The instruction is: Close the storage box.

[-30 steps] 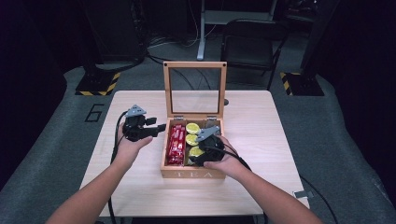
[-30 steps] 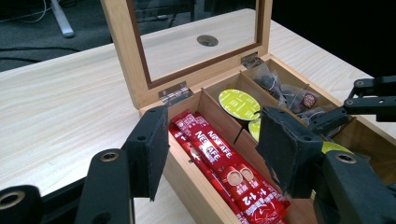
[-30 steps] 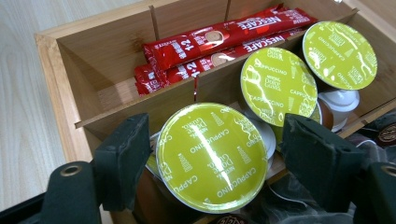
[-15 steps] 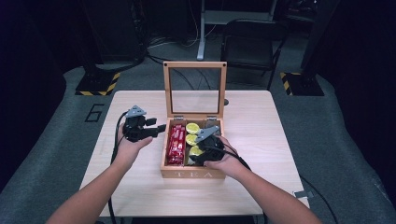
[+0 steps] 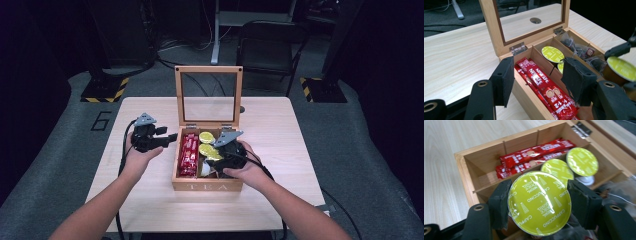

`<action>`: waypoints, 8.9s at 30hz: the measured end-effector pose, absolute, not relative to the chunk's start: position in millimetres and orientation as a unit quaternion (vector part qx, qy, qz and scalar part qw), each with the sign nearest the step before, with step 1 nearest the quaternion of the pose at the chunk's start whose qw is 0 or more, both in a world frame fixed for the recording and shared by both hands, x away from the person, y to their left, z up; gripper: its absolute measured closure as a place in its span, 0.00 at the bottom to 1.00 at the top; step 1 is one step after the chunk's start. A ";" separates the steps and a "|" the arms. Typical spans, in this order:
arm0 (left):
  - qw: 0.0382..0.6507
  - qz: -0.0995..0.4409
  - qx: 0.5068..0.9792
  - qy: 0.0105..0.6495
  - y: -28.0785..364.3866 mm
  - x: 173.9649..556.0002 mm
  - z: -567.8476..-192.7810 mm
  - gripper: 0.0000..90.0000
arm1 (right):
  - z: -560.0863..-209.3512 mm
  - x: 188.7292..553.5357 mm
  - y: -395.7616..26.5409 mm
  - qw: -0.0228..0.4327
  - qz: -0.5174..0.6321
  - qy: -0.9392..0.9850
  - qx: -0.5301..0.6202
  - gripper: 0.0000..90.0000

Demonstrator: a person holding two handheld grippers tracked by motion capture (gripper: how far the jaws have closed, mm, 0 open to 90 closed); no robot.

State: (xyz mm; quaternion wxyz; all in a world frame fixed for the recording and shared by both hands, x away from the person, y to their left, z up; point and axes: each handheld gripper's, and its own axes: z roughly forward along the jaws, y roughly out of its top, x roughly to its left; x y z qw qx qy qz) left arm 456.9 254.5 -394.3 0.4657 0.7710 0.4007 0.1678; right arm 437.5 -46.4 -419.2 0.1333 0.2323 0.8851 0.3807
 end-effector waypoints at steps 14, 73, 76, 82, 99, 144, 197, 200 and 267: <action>0.465 0.169 0.769 0.403 255.2 457.4 -394.6 0.48 | -406.8 449.2 -93.8 0.177 0.367 0.869 0.281 0.42; 0.463 0.168 0.770 0.405 256.0 457.1 -396.3 0.48 | -478.3 487.5 -209.6 0.238 0.262 0.807 0.473 0.42; 0.464 0.169 0.769 0.406 255.5 457.1 -397.2 0.48 | -481.8 488.1 -213.3 0.240 0.260 0.803 0.480 0.42; 0.462 0.166 0.770 0.407 254.9 457.2 -398.3 0.48 | -488.1 488.1 -220.6 0.238 0.251 0.801 0.489 0.42; 0.462 0.163 0.771 0.406 254.2 457.4 -400.3 0.48 | -492.5 488.6 -229.2 0.232 0.254 0.793 0.502 0.36; 0.475 0.172 0.755 0.419 269.1 453.6 -397.0 0.48 | -393.7 506.6 -141.2 0.228 0.343 0.808 0.422 0.35; 0.473 0.175 0.756 0.417 279.9 447.5 -396.9 0.47 | -389.1 583.5 -99.6 0.212 0.377 0.774 0.462 0.35; 0.473 0.175 0.753 0.422 281.6 446.6 -397.9 0.47 | -391.9 587.0 -99.0 0.216 0.376 0.777 0.456 0.35; 0.470 0.199 0.751 0.420 279.0 454.4 -371.9 0.49 | -374.2 555.9 -102.3 0.241 0.389 0.775 0.436 0.72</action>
